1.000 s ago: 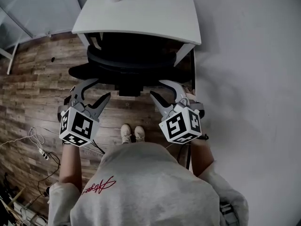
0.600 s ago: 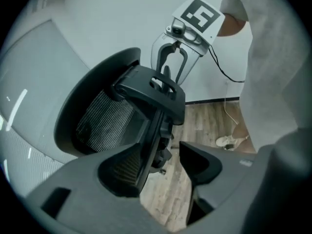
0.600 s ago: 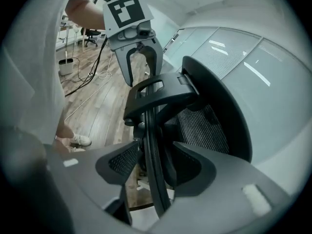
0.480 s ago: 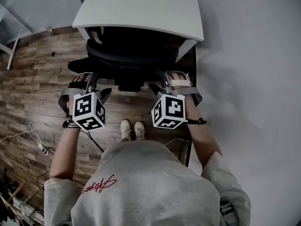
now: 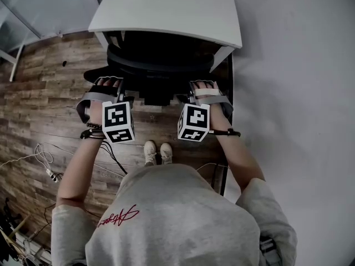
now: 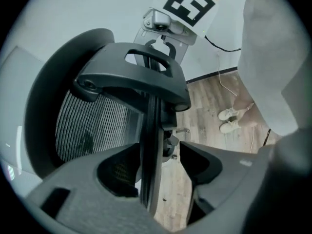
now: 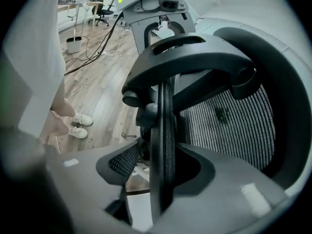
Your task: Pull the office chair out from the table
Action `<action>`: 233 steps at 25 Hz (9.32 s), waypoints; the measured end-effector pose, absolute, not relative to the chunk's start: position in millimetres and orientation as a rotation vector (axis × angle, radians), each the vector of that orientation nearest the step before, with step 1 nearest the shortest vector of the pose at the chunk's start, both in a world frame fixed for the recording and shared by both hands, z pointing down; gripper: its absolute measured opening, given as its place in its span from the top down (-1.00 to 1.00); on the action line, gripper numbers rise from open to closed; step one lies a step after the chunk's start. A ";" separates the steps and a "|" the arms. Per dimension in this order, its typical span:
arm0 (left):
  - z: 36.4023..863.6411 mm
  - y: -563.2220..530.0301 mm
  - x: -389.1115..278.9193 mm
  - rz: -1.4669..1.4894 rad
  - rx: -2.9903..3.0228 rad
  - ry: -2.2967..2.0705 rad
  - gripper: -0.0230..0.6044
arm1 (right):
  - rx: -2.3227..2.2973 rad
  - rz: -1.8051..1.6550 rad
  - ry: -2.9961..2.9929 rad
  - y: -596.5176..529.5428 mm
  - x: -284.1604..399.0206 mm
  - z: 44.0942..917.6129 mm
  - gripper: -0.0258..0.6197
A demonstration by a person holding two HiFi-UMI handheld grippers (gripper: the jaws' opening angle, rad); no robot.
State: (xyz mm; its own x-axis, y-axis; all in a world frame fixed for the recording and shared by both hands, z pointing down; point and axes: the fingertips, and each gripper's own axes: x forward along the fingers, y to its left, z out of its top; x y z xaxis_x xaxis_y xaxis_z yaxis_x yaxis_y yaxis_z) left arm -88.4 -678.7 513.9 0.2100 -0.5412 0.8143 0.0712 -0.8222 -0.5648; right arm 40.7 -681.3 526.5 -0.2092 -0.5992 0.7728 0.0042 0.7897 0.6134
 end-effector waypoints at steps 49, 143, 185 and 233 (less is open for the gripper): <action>535.7 -653.5 -64.4 -1.514 -1.962 0.436 0.63 | 0.514 -0.423 -1.692 -645.2 40.3 530.6 0.59; 534.1 -517.0 -52.4 -1.460 -1.923 0.441 0.63 | 0.514 -0.401 -1.685 -507.2 52.5 531.1 0.59; 535.6 -447.9 -64.9 -1.443 -1.912 0.425 0.63 | 0.532 -0.374 -1.678 -435.2 40.7 532.4 0.58; 537.6 -362.1 -71.2 -1.414 -1.910 0.405 0.63 | 0.551 -0.366 -1.674 -347.9 32.3 534.7 0.58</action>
State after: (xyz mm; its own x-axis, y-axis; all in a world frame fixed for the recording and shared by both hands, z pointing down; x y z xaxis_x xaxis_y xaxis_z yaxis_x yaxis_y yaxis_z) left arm -71.2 -362.1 537.6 0.3508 -0.6239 0.6983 0.1596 -0.6950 -0.7011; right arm 32.3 -347.9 534.7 -0.1123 -0.5474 0.8293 -0.1511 0.8343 0.5302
